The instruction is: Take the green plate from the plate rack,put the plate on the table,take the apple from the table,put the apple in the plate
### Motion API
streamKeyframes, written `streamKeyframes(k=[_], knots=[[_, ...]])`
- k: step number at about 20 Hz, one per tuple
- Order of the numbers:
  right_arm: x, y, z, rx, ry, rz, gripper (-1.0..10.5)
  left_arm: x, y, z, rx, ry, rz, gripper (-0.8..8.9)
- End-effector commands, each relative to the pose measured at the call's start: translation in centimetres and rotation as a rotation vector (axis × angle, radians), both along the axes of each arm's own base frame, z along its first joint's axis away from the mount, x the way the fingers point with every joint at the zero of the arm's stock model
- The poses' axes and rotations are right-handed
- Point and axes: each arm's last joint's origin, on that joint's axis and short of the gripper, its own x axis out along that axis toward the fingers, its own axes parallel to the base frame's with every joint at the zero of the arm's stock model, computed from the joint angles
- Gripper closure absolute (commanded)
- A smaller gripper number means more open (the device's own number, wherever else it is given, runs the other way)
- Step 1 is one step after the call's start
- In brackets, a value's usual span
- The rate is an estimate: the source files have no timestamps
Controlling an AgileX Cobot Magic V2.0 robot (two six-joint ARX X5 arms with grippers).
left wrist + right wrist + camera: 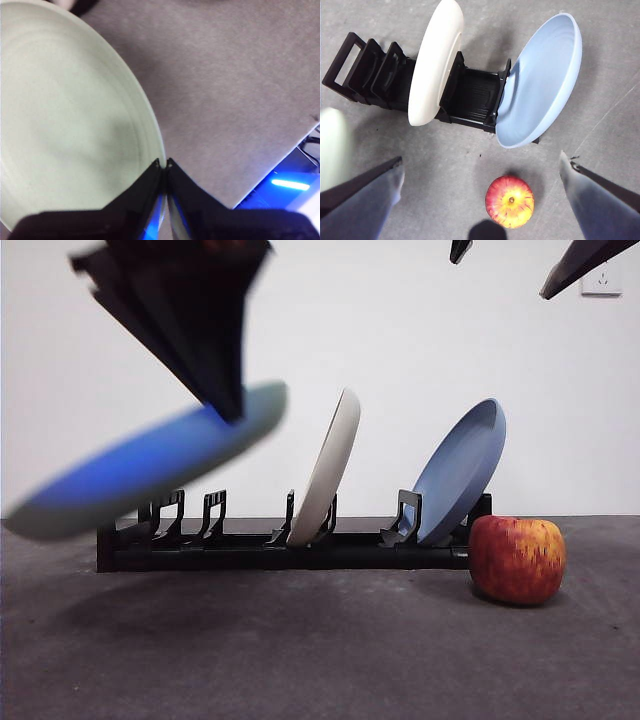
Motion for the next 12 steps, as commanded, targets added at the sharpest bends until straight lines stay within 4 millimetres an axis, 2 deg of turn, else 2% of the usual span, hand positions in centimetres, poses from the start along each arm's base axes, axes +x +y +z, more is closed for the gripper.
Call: streamKeyframes(k=[1,6,9,12], knots=[[0.1,0.0,0.0,-0.008,-0.008,0.004,3.5,0.7,-1.5,-1.7,0.0,0.042,-0.053,8.23],[0.1,0.0,0.0,-0.009,-0.007,0.004,3.5,2.2,-4.0,-5.9,0.072,0.099,-0.072,8.22],[0.1,0.0,0.0,-0.009,-0.007,0.004,3.5,2.7,-4.7,-8.6,0.151,0.148,-0.076,8.23],[0.1,0.0,0.0,-0.01,-0.008,0.003,3.5,2.8,-5.1,-10.2,0.173,0.209,-0.088,8.23]])
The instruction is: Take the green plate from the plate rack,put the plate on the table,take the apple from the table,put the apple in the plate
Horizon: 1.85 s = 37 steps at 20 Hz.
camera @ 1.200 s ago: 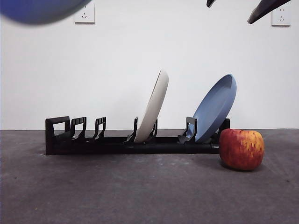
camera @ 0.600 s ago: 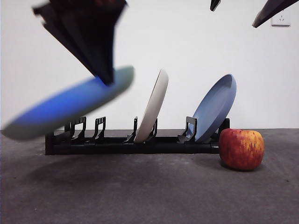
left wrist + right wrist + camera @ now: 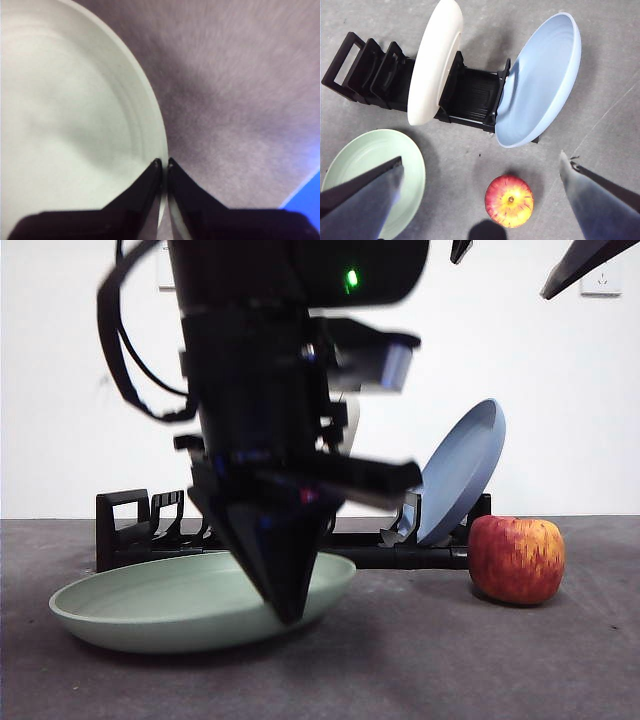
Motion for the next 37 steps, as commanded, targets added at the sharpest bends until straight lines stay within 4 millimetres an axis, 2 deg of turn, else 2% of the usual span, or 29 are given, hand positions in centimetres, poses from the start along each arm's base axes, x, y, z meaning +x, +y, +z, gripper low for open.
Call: streamKeyframes(k=[1,6,10,15,17,20,23,26,28,30,33,37], knots=[[0.1,0.0,0.0,-0.01,-0.008,0.003,3.5,-0.1,-0.3,-1.2,-0.008,0.078,-0.01,8.22],[0.1,0.0,0.0,-0.011,-0.007,0.003,3.5,0.3,-0.3,-1.1,-0.041,0.086,-0.006,8.03],[0.1,0.0,0.0,-0.012,-0.004,0.003,3.5,0.9,0.1,-1.1,-0.042,0.086,0.021,6.21],[0.1,0.0,-0.1,-0.021,-0.002,0.011,3.5,1.7,0.8,-0.7,-0.05,0.081,0.05,6.15],[-0.1,-0.1,-0.2,-0.038,0.013,0.021,3.5,1.4,1.2,0.9,-0.083,0.059,0.05,6.15],[-0.5,-0.2,-0.6,-0.078,0.07,0.043,3.5,0.4,2.6,5.4,-0.208,-0.026,0.042,6.15],[-1.6,-0.6,-1.5,-0.145,0.198,0.072,3.5,-1.6,5.7,11.3,-0.396,-0.142,0.027,6.16],[-2.7,-1.0,-2.0,-0.188,0.312,0.089,3.5,-4.9,10.3,17.0,-0.625,-0.256,-0.023,6.16],[-3.6,-1.2,-2.3,-0.207,0.4,0.113,3.5,-7.3,13.5,19.7,-0.768,-0.311,-0.066,6.16],[-4.4,-0.8,-2.5,-0.183,0.409,0.154,3.5,-9.6,16.7,21.5,-0.87,-0.382,-0.083,6.16],[-5.9,-0.1,-3.4,-0.163,0.438,0.216,3.5,-12.5,20.6,22.3,-0.929,-0.442,-0.08,6.16],[-6.9,1.0,-5.5,-0.181,0.419,0.216,3.5,-14.2,22.9,21.9,-0.932,-0.446,-0.08,6.16]])
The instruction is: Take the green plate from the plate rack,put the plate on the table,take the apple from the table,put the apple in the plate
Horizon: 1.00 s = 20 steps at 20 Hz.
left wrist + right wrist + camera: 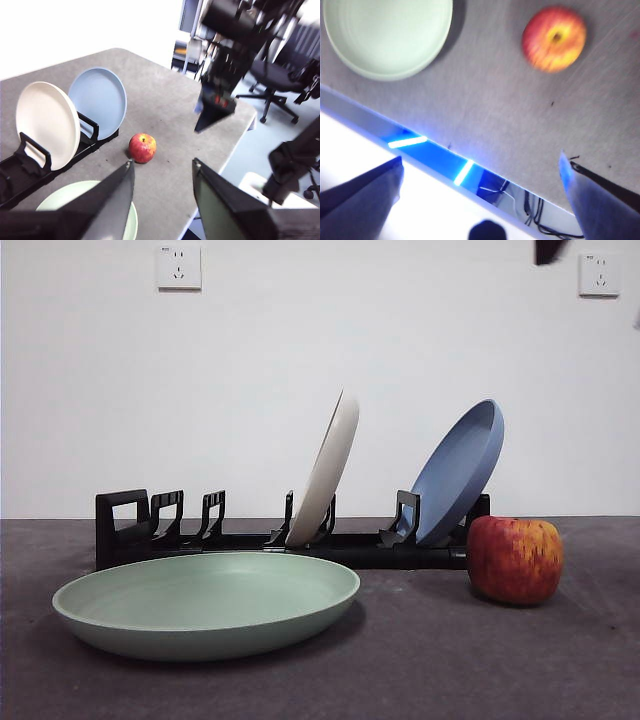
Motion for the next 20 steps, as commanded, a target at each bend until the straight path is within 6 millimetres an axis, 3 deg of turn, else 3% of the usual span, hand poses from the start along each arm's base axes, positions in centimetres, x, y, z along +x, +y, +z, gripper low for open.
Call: streamKeyframes(k=[1,5,10,16,20], knots=[[-0.2,0.9,-2.1,-0.019,-0.015,-0.031,3.5,-0.6,0.9,-0.5,0.027,0.009,0.003,6.16],[0.1,1.8,-5.3,-0.072,-0.08,-0.08,3.5,-1.1,1.4,-1.3,0.085,0.057,0.002,6.16],[1.9,2.7,-9.0,-0.065,-0.164,-0.112,3.5,-1.0,1.3,-1.8,0.141,0.102,0.002,6.16],[4.8,3.0,-10.9,-0.104,-0.253,-0.19,3.5,-0.7,1.0,-1.9,0.146,0.111,0.004,6.16],[6.8,2.3,-12.7,-0.114,-0.215,-0.22,3.5,-0.7,0.9,-1.9,0.146,0.117,0.005,6.16]])
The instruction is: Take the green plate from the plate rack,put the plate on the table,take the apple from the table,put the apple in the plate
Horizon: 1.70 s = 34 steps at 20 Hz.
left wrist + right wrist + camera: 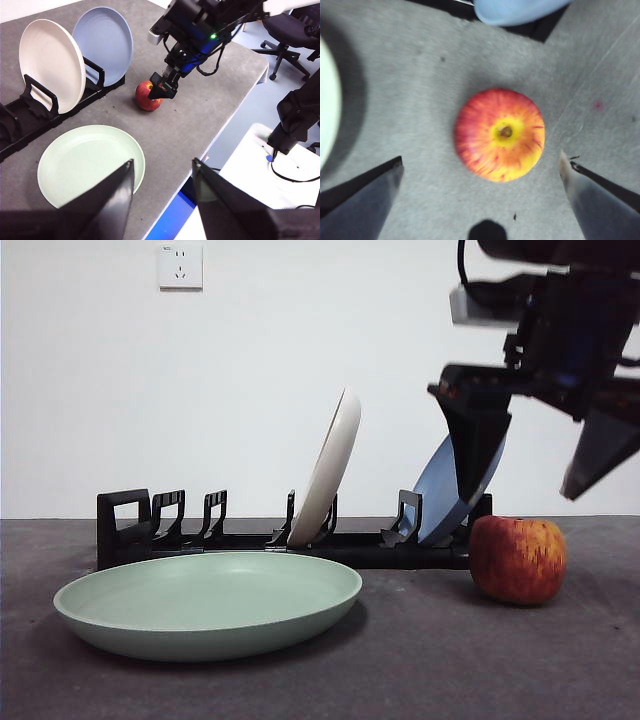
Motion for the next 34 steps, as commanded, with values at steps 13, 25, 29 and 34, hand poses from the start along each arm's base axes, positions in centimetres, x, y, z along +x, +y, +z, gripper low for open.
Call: streamKeyframes(k=[13,25,29,34], knots=[[3.7,-2.4,-4.1,0.116,0.124,-0.004,4.8,0.5,-0.6,0.1,-0.017,0.015,0.014,6.16],[4.4,-1.2,2.1,0.151,0.167,0.056,9.6,1.3,-1.7,0.1,-0.002,0.026,0.014,6.17],[3.3,1.2,7.7,0.354,0.146,0.249,9.6,1.8,-2.3,0.0,0.025,0.03,0.01,6.19],[0.4,6.2,9.9,0.399,0.143,0.461,9.6,2.0,-2.4,0.0,0.041,0.012,0.027,6.21]])
